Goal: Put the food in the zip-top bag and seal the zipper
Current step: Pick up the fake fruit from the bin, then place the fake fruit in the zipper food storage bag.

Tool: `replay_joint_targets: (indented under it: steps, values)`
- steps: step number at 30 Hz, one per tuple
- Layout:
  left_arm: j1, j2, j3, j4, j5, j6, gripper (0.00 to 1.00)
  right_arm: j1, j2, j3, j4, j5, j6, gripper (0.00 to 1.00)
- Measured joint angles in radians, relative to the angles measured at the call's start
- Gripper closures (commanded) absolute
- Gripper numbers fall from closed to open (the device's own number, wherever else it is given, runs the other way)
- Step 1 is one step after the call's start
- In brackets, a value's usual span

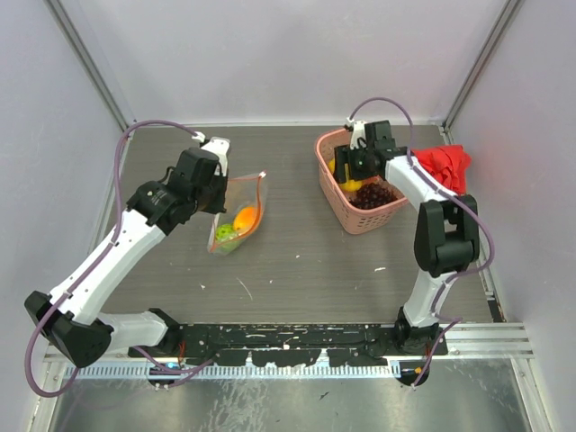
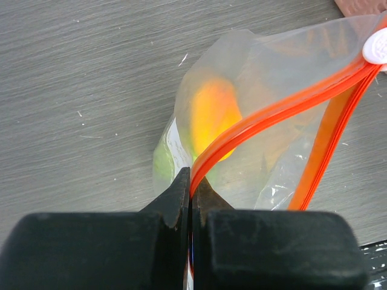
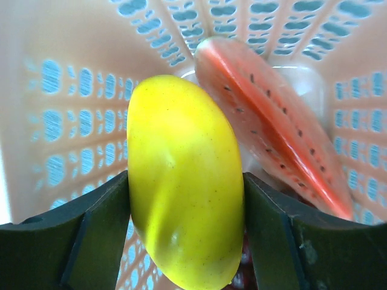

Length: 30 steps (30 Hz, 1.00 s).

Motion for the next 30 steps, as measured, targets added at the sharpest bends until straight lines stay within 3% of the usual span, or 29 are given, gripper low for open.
replay_joint_targets:
  steps: [6,21,30]
  values:
    - [0.02,-0.015,-0.002,0.013,0.05,-0.01,1.0,0.0,-0.146,-0.021,-0.021,0.069,0.058,0.75]
    - [0.027,0.0,0.005,0.024,0.156,-0.106,1.0,0.014,-0.433,-0.119,-0.101,0.156,0.346,0.74]
    - [0.019,0.08,0.016,0.064,0.186,-0.205,1.0,0.141,-0.604,-0.159,-0.106,0.134,0.472,0.71]
